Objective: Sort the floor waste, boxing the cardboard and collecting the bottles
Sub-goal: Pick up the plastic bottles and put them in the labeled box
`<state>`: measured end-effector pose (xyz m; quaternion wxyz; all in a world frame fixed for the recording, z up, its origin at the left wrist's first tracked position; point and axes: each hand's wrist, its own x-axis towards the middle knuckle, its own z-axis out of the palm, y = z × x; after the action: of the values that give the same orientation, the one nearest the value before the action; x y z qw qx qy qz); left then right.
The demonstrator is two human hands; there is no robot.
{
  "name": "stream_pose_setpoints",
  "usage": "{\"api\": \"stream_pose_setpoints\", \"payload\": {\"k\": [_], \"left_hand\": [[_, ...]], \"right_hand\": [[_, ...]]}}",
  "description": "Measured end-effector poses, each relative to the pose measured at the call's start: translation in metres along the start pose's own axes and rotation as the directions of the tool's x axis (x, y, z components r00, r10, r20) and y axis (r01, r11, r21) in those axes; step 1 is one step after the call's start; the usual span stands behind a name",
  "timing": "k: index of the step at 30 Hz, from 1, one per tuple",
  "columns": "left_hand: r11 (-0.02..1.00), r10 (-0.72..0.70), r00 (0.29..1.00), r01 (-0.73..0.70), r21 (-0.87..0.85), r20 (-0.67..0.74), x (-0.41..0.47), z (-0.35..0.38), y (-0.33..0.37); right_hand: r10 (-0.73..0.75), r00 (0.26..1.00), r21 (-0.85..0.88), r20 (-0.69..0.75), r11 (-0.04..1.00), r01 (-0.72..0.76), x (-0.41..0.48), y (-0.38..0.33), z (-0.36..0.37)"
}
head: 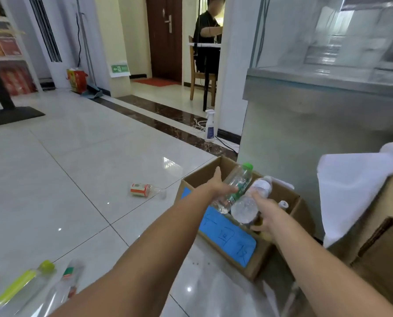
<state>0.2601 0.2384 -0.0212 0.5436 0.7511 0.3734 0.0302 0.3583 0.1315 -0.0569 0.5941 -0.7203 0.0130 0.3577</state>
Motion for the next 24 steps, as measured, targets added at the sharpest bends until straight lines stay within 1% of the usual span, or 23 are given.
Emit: {"api": "stream_pose_setpoints", "payload": {"k": [2, 3, 6, 8, 9, 11, 12, 14, 16, 17, 18, 21, 24], "left_hand": [[0.988, -0.031, 0.999, 0.032, 0.15, -0.01, 0.012, 0.006, -0.011], [0.98, -0.058, 0.998, 0.061, 0.189, -0.021, 0.014, 0.009, -0.023], [0.967, -0.091, 0.993, 0.105, 0.233, -0.07, 0.006, 0.008, -0.063], [0.965, -0.118, 0.99, 0.132, 0.228, -0.071, 0.0, -0.002, -0.092], [0.966, -0.136, 0.988, 0.148, 0.21, -0.071, -0.005, -0.009, -0.104], [0.964, -0.177, 0.978, 0.194, 0.181, -0.106, -0.015, -0.023, -0.131], [0.96, -0.206, 0.971, 0.225, 0.168, -0.123, -0.025, -0.03, -0.142], [0.95, -0.255, 0.952, 0.279, 0.138, -0.169, -0.044, -0.045, -0.168], [0.932, -0.317, 0.927, 0.343, 0.113, -0.203, -0.066, -0.063, -0.199], [0.923, -0.343, 0.913, 0.371, 0.099, -0.221, -0.078, -0.074, -0.216], [0.913, -0.368, 0.898, 0.398, 0.089, -0.24, -0.091, -0.085, -0.233], [0.867, -0.445, 0.84, 0.491, 0.085, -0.31, -0.136, -0.116, -0.285], [0.822, -0.52, 0.773, 0.569, 0.035, -0.363, -0.177, -0.148, -0.335]], "right_hand": [[-0.027, 0.996, -0.101, -0.088, 0.995, 0.018, 0.007, 0.0, -0.004], [-0.048, 0.993, -0.164, -0.112, 0.986, 0.029, 0.01, 0.005, -0.006], [-0.059, 0.991, -0.247, -0.124, 0.969, 0.027, 0.017, 0.034, -0.005], [-0.071, 0.991, -0.29, -0.118, 0.956, 0.034, 0.027, 0.053, 0.002], [-0.094, 0.988, -0.34, -0.123, 0.939, 0.047, 0.032, 0.06, 0.011], [-0.161, 0.978, -0.423, -0.135, 0.902, 0.09, 0.014, 0.066, 0.036], [-0.213, 0.97, -0.452, -0.12, 0.881, 0.138, -0.002, 0.067, 0.052], [-0.272, 0.961, -0.533, -0.041, 0.82, 0.21, -0.028, 0.077, 0.084], [-0.31, 0.948, -0.595, 0.076, 0.748, 0.293, -0.044, 0.095, 0.118], [-0.307, 0.944, -0.599, 0.124, 0.735, 0.318, -0.053, 0.106, 0.136], [-0.292, 0.941, -0.577, 0.172, 0.744, 0.336, -0.061, 0.119, 0.155], [-0.184, 0.936, -0.545, 0.299, 0.772, 0.326, -0.096, 0.158, 0.208], [-0.024, 0.924, -0.55, 0.383, 0.798, 0.248, -0.126, 0.197, 0.253]]}}
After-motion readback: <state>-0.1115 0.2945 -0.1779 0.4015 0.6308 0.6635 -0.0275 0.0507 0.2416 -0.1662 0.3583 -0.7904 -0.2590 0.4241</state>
